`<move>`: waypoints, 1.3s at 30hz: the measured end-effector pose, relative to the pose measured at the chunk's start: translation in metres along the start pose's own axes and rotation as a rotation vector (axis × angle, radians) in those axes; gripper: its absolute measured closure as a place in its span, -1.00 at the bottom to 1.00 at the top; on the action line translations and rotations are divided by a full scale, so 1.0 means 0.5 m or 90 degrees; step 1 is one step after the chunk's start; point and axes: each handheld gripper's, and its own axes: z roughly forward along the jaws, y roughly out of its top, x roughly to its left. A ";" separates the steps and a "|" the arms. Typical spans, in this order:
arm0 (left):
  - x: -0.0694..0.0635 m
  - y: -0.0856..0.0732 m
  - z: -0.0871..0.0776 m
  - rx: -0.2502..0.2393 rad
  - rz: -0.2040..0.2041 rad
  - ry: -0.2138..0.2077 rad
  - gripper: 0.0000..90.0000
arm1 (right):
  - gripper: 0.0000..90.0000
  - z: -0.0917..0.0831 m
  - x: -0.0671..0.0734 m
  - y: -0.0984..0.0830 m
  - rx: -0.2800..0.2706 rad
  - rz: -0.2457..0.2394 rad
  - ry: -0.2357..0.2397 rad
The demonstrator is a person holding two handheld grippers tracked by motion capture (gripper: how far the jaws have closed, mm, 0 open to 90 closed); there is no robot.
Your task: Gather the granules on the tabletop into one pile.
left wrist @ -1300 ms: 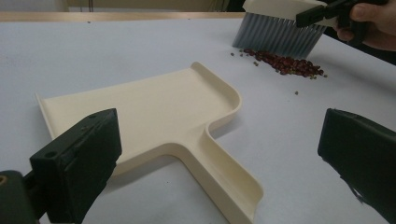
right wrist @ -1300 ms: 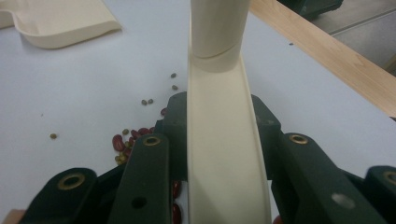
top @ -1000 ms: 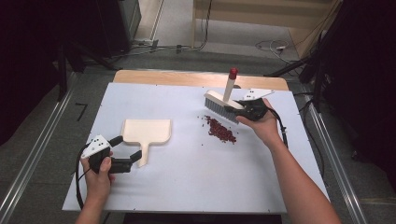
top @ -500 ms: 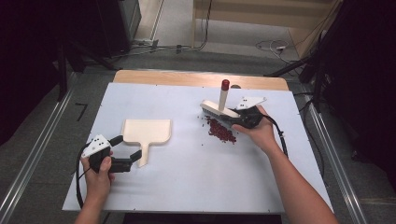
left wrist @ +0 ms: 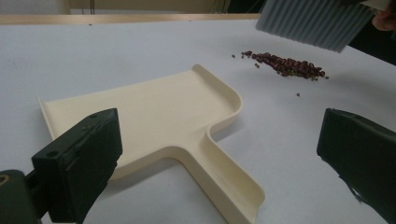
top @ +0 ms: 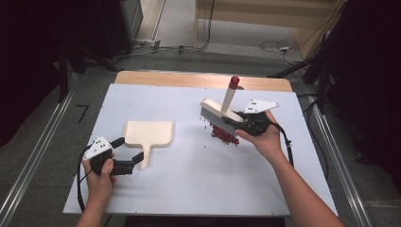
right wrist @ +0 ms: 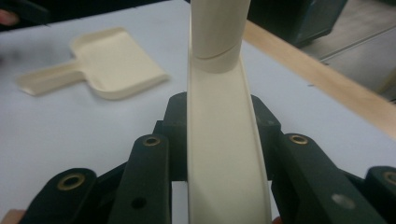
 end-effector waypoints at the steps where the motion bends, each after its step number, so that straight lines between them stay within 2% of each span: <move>1: 0.000 0.000 0.000 0.000 0.000 0.000 -0.99 | 0.46 0.004 0.019 0.000 0.004 0.021 0.014; 3: 0.000 0.000 0.000 0.001 0.002 0.000 -0.99 | 0.46 0.020 0.052 -0.005 0.016 0.049 0.044; 5: -0.001 0.000 -0.002 -0.001 0.000 -0.001 -0.99 | 0.46 0.041 0.072 -0.019 0.035 0.072 0.073; 8: -0.001 0.000 -0.004 -0.003 0.000 0.000 -0.99 | 0.46 0.067 0.083 -0.043 0.060 0.086 0.082; 9: -0.001 0.000 -0.005 -0.001 0.001 0.001 -0.99 | 0.46 0.073 0.083 -0.052 0.070 0.089 0.076; 11: 0.000 0.000 -0.005 -0.001 0.002 0.001 -0.99 | 0.46 0.073 0.069 -0.066 0.053 0.106 0.064; 13: 0.000 0.000 -0.005 0.001 0.002 0.002 -0.99 | 0.46 0.068 0.052 -0.071 0.056 0.108 0.034; 19: 0.000 -0.001 -0.002 0.000 0.001 0.001 -0.99 | 0.46 0.048 0.005 -0.085 0.046 0.134 -0.017; 23: -0.001 -0.001 0.000 0.002 0.002 0.000 -0.99 | 0.46 0.041 -0.009 -0.090 0.044 0.150 -0.044; 32: -0.001 -0.001 -0.001 0.001 0.001 0.000 -0.99 | 0.46 0.031 -0.004 -0.081 0.043 0.153 -0.081; 36: 0.000 -0.001 -0.001 0.000 -0.003 0.003 -0.99 | 0.46 0.026 0.013 -0.056 -0.001 0.194 -0.076; 39: 0.000 0.000 -0.002 -0.001 -0.003 0.004 -0.99 | 0.46 0.045 0.030 -0.032 -0.012 0.206 -0.095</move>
